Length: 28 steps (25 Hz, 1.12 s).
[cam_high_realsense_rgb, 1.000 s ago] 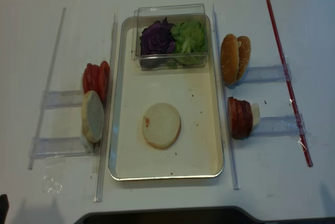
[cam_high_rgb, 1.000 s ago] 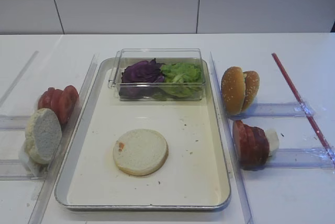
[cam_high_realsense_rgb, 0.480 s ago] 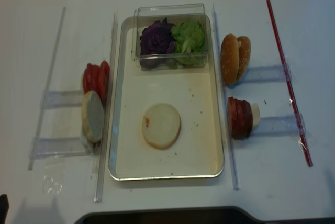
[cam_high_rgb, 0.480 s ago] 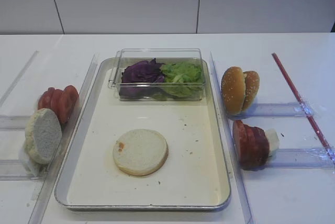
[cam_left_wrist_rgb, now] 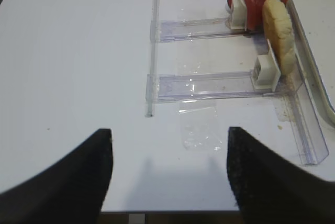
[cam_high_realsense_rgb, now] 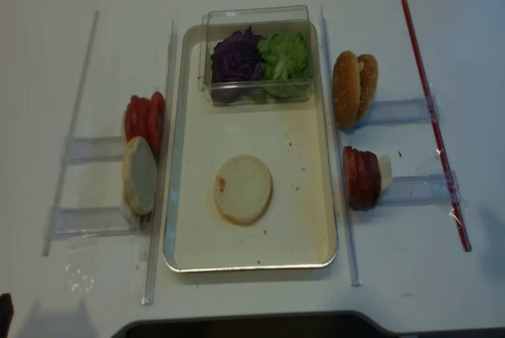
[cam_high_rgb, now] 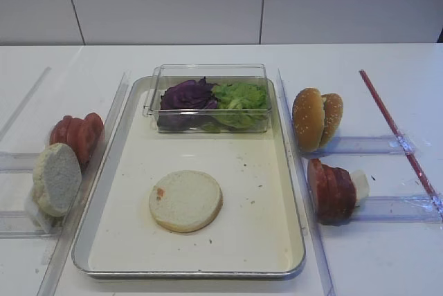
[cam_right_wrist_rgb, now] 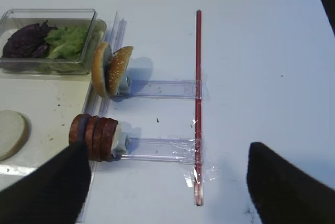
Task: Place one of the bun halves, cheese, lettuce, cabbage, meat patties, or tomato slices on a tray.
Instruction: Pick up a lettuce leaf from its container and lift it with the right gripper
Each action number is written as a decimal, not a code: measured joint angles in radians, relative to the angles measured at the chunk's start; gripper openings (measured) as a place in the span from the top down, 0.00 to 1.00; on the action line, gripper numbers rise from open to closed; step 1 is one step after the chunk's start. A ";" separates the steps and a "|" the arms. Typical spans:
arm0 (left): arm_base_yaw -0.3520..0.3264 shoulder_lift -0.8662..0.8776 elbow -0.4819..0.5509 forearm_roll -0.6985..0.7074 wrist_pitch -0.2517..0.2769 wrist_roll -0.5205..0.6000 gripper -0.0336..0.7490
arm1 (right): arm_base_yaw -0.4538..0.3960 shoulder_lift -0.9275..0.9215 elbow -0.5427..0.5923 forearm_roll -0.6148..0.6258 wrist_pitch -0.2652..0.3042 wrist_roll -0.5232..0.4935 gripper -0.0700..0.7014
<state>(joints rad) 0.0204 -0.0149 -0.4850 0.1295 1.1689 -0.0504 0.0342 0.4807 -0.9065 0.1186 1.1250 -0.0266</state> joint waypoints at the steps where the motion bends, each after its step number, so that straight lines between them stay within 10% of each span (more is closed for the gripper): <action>1: 0.000 0.000 0.000 0.000 0.000 0.000 0.36 | 0.000 0.026 -0.013 0.010 0.001 -0.010 0.09; 28: 0.000 0.000 0.000 0.000 0.002 0.000 0.36 | 0.040 0.875 -0.629 0.342 0.130 -0.161 0.12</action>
<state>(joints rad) 0.0204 -0.0149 -0.4850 0.1295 1.1707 -0.0504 0.0741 1.3555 -1.5357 0.4604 1.2546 -0.1878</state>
